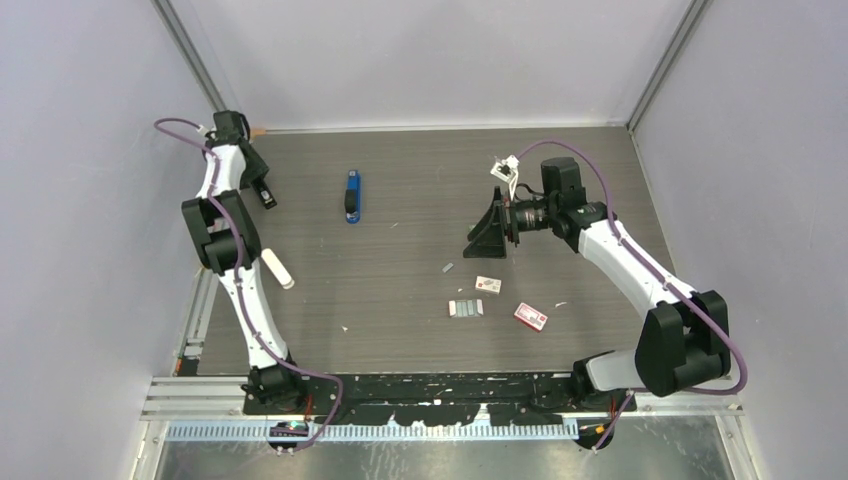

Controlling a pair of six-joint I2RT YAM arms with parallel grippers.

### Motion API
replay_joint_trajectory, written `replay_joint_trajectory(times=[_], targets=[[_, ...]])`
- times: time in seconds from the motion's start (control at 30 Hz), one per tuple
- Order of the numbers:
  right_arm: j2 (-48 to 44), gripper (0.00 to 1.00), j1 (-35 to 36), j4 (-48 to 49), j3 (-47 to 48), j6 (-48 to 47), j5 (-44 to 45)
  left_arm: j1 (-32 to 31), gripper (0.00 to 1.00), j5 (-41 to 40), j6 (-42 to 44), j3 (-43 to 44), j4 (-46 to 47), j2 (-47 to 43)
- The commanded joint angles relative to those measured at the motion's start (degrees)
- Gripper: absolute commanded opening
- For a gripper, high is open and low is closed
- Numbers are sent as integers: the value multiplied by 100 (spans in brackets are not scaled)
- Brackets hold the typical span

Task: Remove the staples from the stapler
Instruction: Pick up the stapler from the center of the board.

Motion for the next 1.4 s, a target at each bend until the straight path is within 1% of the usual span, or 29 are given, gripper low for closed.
replay_joint_trajectory(times=[0.0, 0.13, 0.2, 0.23, 0.33, 0.37, 0.4, 0.47, 0.5, 0.6, 0.63, 0.77, 0.87, 1.0, 1.13, 1.17, 1.23, 1.33, 1.37], targets=[[40, 99, 25, -100, 291, -315, -90, -8, 46, -200, 90, 368, -177, 152], [14, 100, 23, -166, 315, -364, -101, -8, 45, -189, 83, 462, -262, 269], [-7, 100, 23, -197, 323, -397, -100, -6, 42, -154, 94, 448, -242, 270], [-12, 100, 23, -221, 328, -415, -101, -6, 37, -122, 99, 434, -224, 264], [-5, 100, 27, -315, 362, -506, -122, -10, 10, -24, 112, 422, -217, 240], [-4, 100, 22, -346, 372, -522, -133, -11, 4, 19, 122, 420, -239, 212], [-1, 100, 23, -350, 376, -527, -144, -11, 0, 95, 125, 408, -250, 164], [-16, 100, 20, -358, 377, -523, -158, -16, 0, 223, 153, 320, -268, -34], [-27, 100, 22, -359, 377, -527, -165, -27, 0, 273, 185, 187, -214, -268], [-62, 99, 23, -360, 377, -521, -195, -82, 0, 432, 327, -507, 217, -1026], [-73, 100, 18, -351, 372, -519, -210, -93, 0, 602, 335, -767, 372, -1330], [-56, 100, 23, -301, 369, -429, -245, -151, 0, 1656, 453, -2201, 1243, -2532], [-31, 100, 19, -54, 295, -127, -312, -188, 0, 2123, 424, -3131, 1686, -3386], [-34, 100, 21, 644, 69, 529, -286, -198, 0, 2953, -35, -4442, 2382, -4455], [-67, 99, 23, 1297, -140, 1149, -113, -260, 0, 3808, -599, -5943, 3548, -5549], [-92, 99, 23, 1463, -206, 1253, -81, -276, 0, 4031, -676, -6226, 3664, -5809], [-140, 100, 28, 1600, -275, 1320, -50, -390, 0, 4483, -713, -6740, 4110, -6387], [-176, 100, 53, 1617, -312, 1229, -33, -674, 0, 4976, -613, -7383, 4320, -7152], [-234, 100, 87, 1477, -331, 1042, 1, -794, 0, 5105, -513, -7571, 4338, -7407]])
